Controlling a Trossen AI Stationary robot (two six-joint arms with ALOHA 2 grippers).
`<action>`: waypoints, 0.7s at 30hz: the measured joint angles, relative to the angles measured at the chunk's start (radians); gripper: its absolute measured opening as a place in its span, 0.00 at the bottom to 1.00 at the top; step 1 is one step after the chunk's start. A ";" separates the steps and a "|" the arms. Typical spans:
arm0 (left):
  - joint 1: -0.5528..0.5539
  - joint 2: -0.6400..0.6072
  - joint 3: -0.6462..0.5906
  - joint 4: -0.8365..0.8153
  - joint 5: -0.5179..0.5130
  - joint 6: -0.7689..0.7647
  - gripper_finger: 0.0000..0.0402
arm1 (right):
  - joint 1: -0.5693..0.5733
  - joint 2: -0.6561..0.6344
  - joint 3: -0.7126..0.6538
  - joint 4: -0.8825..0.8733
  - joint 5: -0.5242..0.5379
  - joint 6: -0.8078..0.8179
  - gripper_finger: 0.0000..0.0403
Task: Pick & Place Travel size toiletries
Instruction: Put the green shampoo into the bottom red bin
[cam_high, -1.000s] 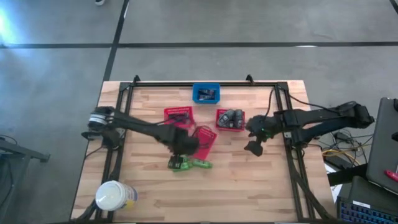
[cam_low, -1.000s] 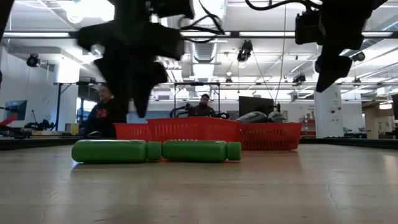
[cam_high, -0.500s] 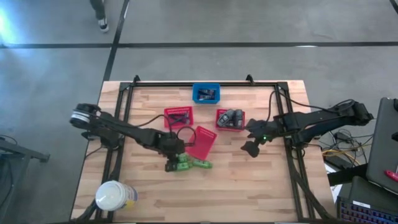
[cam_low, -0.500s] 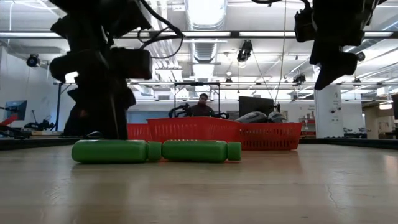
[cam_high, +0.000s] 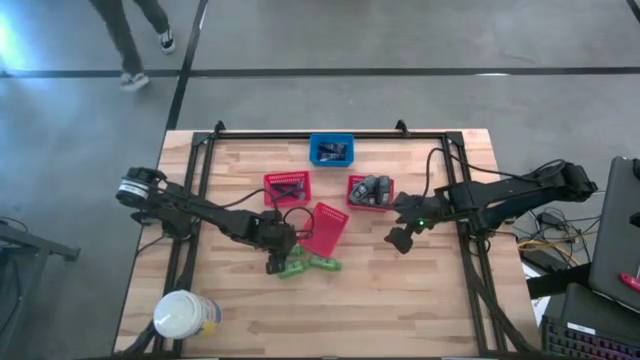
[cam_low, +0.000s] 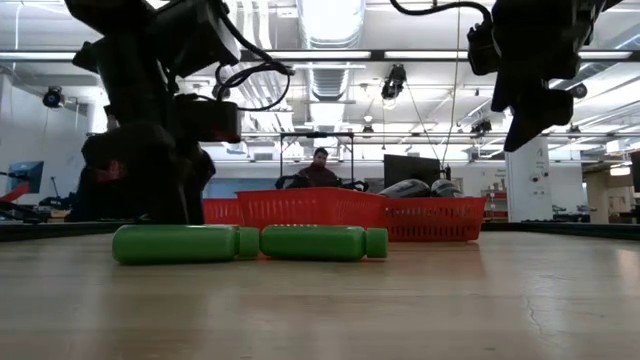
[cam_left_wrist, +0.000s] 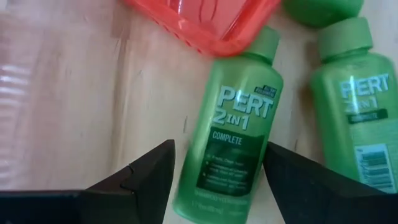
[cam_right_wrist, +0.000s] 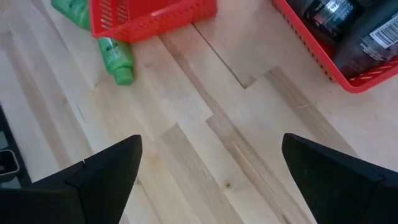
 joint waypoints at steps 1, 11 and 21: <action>0.000 0.000 -0.004 0.004 -0.001 0.006 0.60 | 0.000 0.002 0.000 -0.003 0.000 0.000 0.95; 0.000 -0.003 -0.026 0.069 0.015 0.048 0.42 | 0.000 0.009 0.000 -0.003 0.000 0.004 0.95; -0.009 -0.160 0.149 -0.191 0.125 -0.121 0.40 | 0.000 0.008 0.000 -0.005 -0.001 -0.005 0.95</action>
